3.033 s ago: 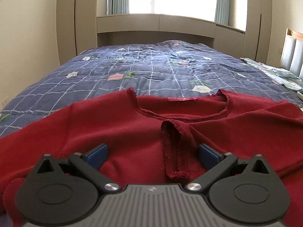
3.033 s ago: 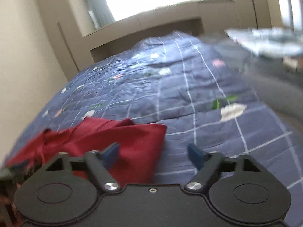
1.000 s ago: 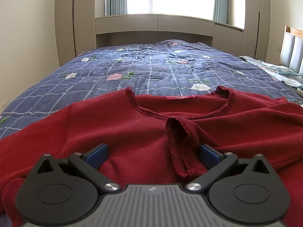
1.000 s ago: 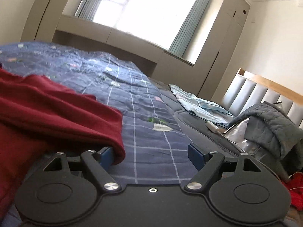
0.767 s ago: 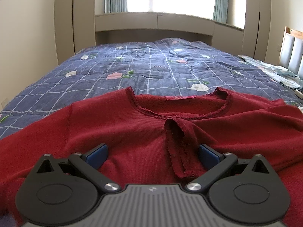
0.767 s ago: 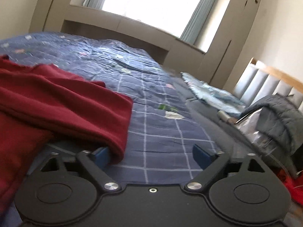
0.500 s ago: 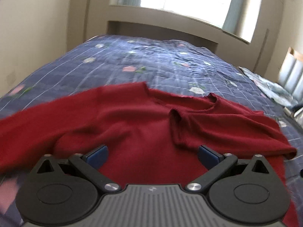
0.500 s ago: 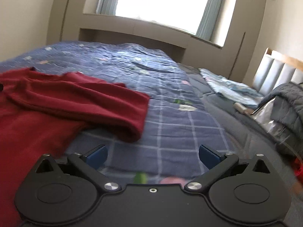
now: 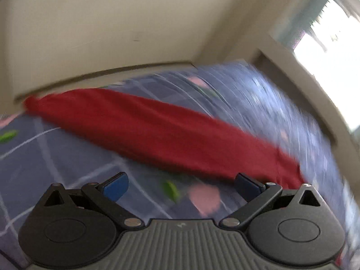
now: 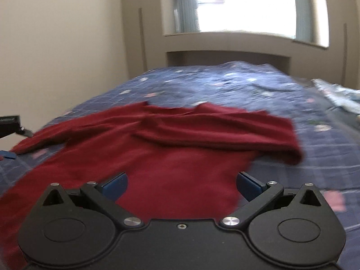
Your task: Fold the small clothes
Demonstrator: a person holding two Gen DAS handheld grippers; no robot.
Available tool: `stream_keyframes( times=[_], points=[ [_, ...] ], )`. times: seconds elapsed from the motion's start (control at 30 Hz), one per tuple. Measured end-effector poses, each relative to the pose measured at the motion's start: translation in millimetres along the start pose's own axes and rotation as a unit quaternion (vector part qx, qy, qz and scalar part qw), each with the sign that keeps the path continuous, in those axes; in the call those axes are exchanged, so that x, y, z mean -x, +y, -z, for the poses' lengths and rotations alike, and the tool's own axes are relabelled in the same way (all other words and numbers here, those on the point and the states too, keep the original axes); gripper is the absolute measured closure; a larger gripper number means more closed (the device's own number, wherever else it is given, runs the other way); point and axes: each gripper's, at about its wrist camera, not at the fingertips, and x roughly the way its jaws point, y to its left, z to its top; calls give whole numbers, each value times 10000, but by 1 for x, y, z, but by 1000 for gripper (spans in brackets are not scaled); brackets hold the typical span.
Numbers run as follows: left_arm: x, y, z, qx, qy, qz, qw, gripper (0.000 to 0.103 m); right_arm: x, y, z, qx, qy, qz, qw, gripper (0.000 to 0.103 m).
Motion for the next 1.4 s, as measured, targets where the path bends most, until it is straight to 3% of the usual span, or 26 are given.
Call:
stream_keyframes(
  times=[0.07, 0.2, 0.3, 0.4, 0.5, 0.57, 0.63, 0.73, 0.8, 0.93, 1.03, 1.1, 1.2, 1.3, 1.4],
  points=[
    [6, 22, -7, 662, -353, -1, 9972, 0, -4, 13, 4, -24, 110, -126, 9999, 1],
    [7, 50, -15, 1502, -803, -284, 9850, 1, -10, 32, 9, 119, 229, -228, 9994, 1],
    [1, 71, -22, 2171, -886, -237, 9718, 9, -14, 38, 13, 255, 282, -209, 9991, 1],
    [-2, 80, -28, 2506, -1083, -249, 9617, 20, -17, 37, 15, 234, 332, -190, 9990, 1],
    [-5, 89, -34, 2729, -1214, -314, 9538, 39, -20, 33, 16, 130, 371, -183, 9991, 1],
    [-10, 96, -38, 2870, -1256, -363, 9490, 59, -21, 31, 18, 62, 407, -179, 9990, 1],
    [-16, 101, -40, 2970, -1263, -435, 9455, 72, -22, 29, 19, 25, 434, -182, 9989, 1],
    [-18, 99, -38, 2940, -1302, -553, 9453, 89, -21, 28, 20, 1, 426, -197, 9989, 1],
    [-16, 92, -39, 2682, -1440, -582, 9508, 94, -21, 27, 20, -18, 426, -211, 9989, 1],
    [-6, 53, -53, 1611, -1898, -509, 9672, 96, -21, 25, 19, -81, 399, -253, 9988, 1],
    [2, 6, -67, 632, -2272, -216, 9715, 96, -17, 21, 17, -163, 305, -272, 9990, 1],
    [5, -32, -75, -129, -2469, 27, 9690, 96, -15, 18, 15, -224, 221, -263, 9992, 1],
    [8, -98, -74, -1371, -2697, 529, 9517, 96, -10, 12, 12, -286, 107, -213, 9993, 1],
    [5, -163, -56, -2570, -2729, 1030, 9213, 96, -5, 3, 8, -363, -6, -131, 9993, 1],
    [-4, -222, -19, -3643, -2516, 1474, 8845, 96, 0, -9, 5, -416, -130, 32, 9990, 1]
  ],
)
